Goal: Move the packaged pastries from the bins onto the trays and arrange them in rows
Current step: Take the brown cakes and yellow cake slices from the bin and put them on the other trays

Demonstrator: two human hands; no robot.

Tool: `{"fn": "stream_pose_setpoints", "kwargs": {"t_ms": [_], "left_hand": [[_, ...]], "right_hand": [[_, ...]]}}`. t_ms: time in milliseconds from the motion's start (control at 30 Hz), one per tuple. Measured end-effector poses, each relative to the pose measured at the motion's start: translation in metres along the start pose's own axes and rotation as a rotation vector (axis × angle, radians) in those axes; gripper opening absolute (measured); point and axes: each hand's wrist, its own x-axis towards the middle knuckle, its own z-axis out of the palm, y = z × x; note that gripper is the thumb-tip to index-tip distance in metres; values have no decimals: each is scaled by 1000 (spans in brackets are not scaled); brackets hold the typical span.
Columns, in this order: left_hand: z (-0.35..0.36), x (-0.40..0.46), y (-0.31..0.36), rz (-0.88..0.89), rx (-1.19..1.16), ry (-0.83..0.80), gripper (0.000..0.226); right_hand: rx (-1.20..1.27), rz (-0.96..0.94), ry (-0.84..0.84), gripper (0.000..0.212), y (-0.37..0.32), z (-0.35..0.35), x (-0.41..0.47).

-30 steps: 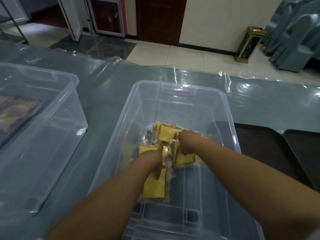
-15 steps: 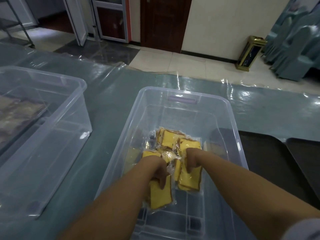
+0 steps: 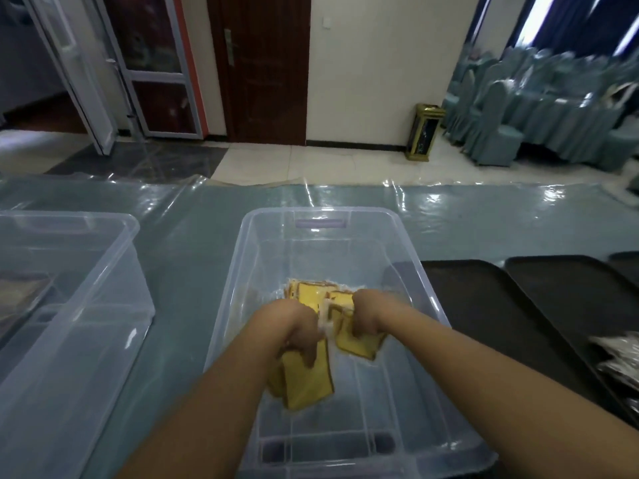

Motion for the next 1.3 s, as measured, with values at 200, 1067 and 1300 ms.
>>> {"fn": "stream_pose_setpoints", "kwargs": {"t_ms": [200,1067,1300], "left_hand": [[-14,-71,-7,268,-579,537,35],[141,-90,258,621,-652,630,51],[188,-22,316,409,-719,502,51]], "right_hand": [[506,-69,508,22,48,-69,-118],[1186,301,718,30,305,164,-272],[983,192,534,22,395,200,-235]]}}
